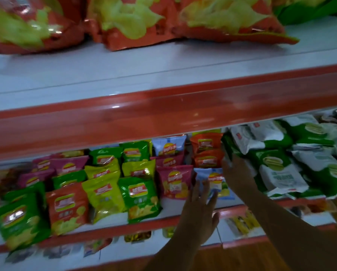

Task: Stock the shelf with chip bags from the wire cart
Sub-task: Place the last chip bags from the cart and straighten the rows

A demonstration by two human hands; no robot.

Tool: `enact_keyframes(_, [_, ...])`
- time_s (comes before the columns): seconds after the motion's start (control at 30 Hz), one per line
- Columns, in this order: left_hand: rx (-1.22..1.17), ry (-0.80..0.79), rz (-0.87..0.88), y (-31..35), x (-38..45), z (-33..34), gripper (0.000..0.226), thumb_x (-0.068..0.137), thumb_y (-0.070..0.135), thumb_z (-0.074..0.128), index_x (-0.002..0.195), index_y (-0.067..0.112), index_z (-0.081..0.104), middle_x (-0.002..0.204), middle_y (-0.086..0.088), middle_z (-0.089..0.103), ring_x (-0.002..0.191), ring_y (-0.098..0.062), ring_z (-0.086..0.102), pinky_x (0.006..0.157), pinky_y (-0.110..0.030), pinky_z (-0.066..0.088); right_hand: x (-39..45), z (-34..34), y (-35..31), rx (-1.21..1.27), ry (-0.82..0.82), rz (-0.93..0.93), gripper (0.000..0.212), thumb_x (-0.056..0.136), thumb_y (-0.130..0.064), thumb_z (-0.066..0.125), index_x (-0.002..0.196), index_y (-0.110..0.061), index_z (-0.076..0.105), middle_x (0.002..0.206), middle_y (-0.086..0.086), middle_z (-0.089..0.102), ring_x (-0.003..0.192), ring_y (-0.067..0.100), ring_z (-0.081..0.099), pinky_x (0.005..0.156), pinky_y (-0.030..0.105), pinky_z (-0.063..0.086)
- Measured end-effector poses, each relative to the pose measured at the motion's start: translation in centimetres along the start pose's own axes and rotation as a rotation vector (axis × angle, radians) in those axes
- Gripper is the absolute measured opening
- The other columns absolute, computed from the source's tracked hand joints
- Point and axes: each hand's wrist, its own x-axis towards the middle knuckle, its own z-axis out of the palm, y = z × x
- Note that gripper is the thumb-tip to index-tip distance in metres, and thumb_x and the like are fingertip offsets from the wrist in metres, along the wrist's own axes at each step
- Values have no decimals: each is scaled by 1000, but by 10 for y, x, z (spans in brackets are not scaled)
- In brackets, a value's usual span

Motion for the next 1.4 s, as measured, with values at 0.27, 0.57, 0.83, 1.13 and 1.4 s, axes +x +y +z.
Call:
enact_keyframes(0.27, [-167, 72, -576, -59, -116, -58, 55, 79, 41, 66, 129, 21, 54, 125, -4, 60, 116, -28, 60, 93, -42, 55, -90, 51, -76, -339, -86, -458, 55, 89, -34, 39, 128, 1, 54, 117, 24, 61, 96, 41, 64, 70, 44, 56])
enact_keyframes(0.57, [-56, -44, -822, -200, -235, -63, 73, 92, 39, 55, 154, 31, 17, 159, -15, 25, 145, -46, 22, 113, -59, 29, -159, 190, -211, -625, -272, -950, 82, 49, -35, 90, 126, -19, 64, 124, 7, 65, 105, 31, 67, 78, 42, 57])
enact_keyframes(0.83, [-47, 2, -866, -267, -295, -20, 71, 89, 70, 29, 153, 40, 21, 161, -17, 21, 139, -54, 28, 104, -68, 33, -187, 286, -256, -733, -369, -1007, 93, 57, -48, 86, 140, -29, 49, 141, 10, 53, 121, 37, 58, 81, 46, 57])
enact_keyframes(1.13, [-64, -118, -610, -329, -314, -32, 72, 93, 69, 23, 151, 47, -12, 165, -4, -10, 150, -42, -3, 118, -59, 12, -205, 323, -262, -583, -325, -771, 79, 93, -32, 60, 154, -35, 10, 159, 6, 15, 144, 30, 26, 107, 42, 44])
enact_keyframes(1.4, [-174, 43, -496, -268, -330, -81, 68, 91, 54, 37, 154, 31, 26, 159, -7, 31, 142, -32, 38, 110, -45, 36, -254, 227, -247, -363, -167, -678, 63, 92, -51, 48, 144, -16, 44, 142, 12, 50, 122, 35, 56, 88, 43, 54])
